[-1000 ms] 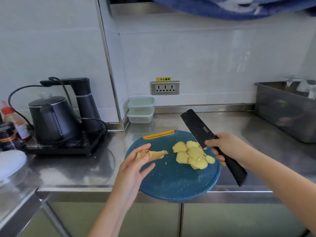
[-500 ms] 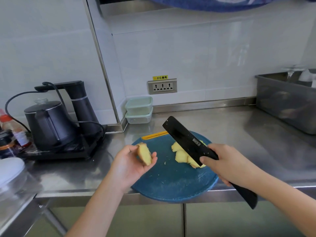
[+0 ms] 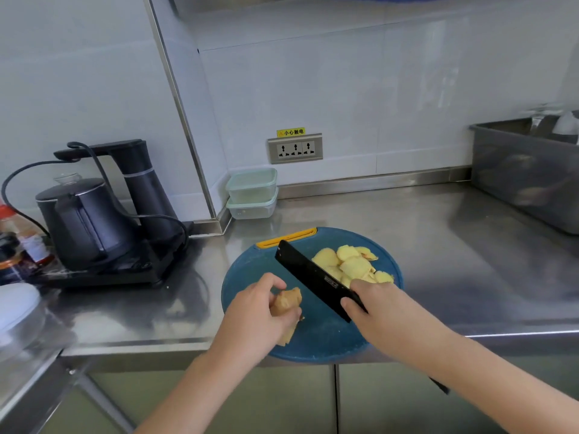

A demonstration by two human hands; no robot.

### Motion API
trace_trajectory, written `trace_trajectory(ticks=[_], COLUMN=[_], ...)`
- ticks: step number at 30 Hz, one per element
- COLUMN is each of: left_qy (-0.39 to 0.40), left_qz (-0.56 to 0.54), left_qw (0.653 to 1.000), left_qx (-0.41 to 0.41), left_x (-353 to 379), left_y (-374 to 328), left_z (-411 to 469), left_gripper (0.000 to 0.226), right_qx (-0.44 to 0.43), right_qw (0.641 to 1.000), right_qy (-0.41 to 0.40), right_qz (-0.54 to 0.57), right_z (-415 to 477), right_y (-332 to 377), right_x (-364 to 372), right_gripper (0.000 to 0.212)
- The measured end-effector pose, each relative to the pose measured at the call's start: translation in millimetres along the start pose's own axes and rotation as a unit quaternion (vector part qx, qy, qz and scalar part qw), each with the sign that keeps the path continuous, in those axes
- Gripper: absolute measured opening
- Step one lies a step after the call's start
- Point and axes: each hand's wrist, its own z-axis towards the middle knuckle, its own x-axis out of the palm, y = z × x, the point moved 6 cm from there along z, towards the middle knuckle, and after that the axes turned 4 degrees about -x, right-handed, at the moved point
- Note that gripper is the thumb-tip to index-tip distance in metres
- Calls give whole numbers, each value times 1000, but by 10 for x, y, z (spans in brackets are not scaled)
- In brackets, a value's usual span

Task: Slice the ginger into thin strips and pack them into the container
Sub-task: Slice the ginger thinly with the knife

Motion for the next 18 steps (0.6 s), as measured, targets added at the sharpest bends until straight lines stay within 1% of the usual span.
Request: trace_trajectory(ticks=[4,6,9,13,15,18], left_qy=[-77,-99,-122,-153,-166,-172], left_qz=[-19,-36,-63,-78,-76,-75], left_qw=[996,992,987,981,980,979], left_qx=[49,70,84,85,80,80], left_x=[68,117,153,163,175,183], left_y=[71,94,106,85,80,84], left_z=[-97,-143,-185,-188,-185,-185], left_gripper=[28,29,28,23,22,18], right_qx=[-35,-47,-36,-53,-59,-47], right_qw=[997,995,997,992,993,998], right_qy=[-11,1,29,24,35,33], right_qz=[-65,-88,-56,-110,-100,-35], right_z=[132,172,160,175,196,187], right_y=[172,263,356,395,392,402], right_x=[71,111,229,363,369,285], right_gripper=[27,29,21,15,18,17])
